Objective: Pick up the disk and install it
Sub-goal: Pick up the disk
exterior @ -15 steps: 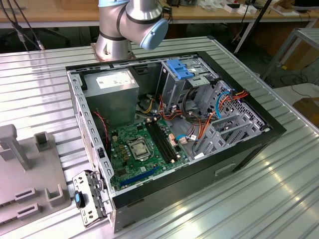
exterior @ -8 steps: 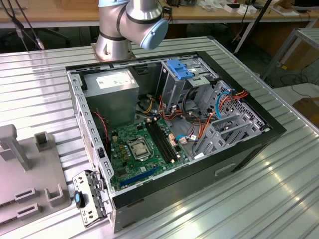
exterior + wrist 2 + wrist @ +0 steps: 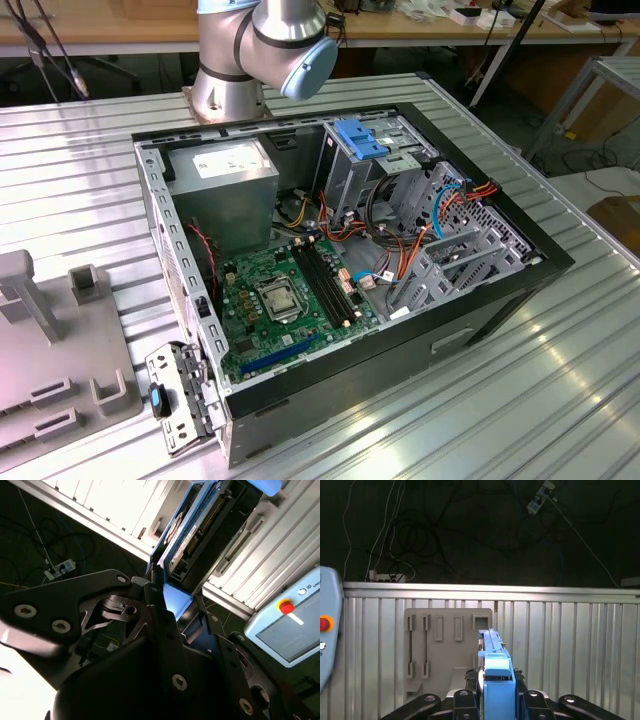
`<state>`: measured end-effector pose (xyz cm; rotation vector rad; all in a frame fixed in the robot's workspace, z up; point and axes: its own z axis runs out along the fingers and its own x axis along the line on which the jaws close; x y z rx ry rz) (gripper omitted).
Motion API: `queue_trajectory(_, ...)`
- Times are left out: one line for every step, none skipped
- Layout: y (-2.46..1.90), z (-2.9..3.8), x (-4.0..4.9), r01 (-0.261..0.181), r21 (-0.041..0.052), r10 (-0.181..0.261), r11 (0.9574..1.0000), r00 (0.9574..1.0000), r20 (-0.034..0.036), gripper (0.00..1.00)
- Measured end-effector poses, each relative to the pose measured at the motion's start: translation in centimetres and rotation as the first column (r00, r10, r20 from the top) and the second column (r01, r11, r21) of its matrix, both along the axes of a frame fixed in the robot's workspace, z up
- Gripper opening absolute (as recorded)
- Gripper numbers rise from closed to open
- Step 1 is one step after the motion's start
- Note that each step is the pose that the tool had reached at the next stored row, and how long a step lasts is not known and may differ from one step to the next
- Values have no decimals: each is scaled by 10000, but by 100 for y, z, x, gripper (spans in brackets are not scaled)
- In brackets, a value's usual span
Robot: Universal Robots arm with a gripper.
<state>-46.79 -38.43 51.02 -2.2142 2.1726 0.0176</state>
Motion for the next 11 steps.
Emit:
queue_trajectory(0,31,0,0,0,0,10000,10000,-1,37)
queue_trajectory(0,59,0,0,0,0,10000,10000,-1,37)
queue_trajectory(0,97,0,0,0,0,10000,10000,-1,37)
queue_trajectory(0,125,0,1,0,-1,10000,10000,-1,37)
queue_trajectory(0,165,0,0,0,0,10000,10000,-1,37)
queue_trajectory(-1,193,0,0,0,0,10000,10000,0,37)
queue_trajectory(-1,218,0,0,0,0,10000,10000,1,37)
queue_trajectory(-1,252,0,0,0,0,10000,10000,4,37)
queue_trajectory(-1,278,1,0,0,0,10000,10000,7,37)
queue_trajectory(-1,301,1,-1,0,1,10000,10000,8,37)
queue_trajectory(-1,320,1,-1,-1,1,10000,10000,8,37)
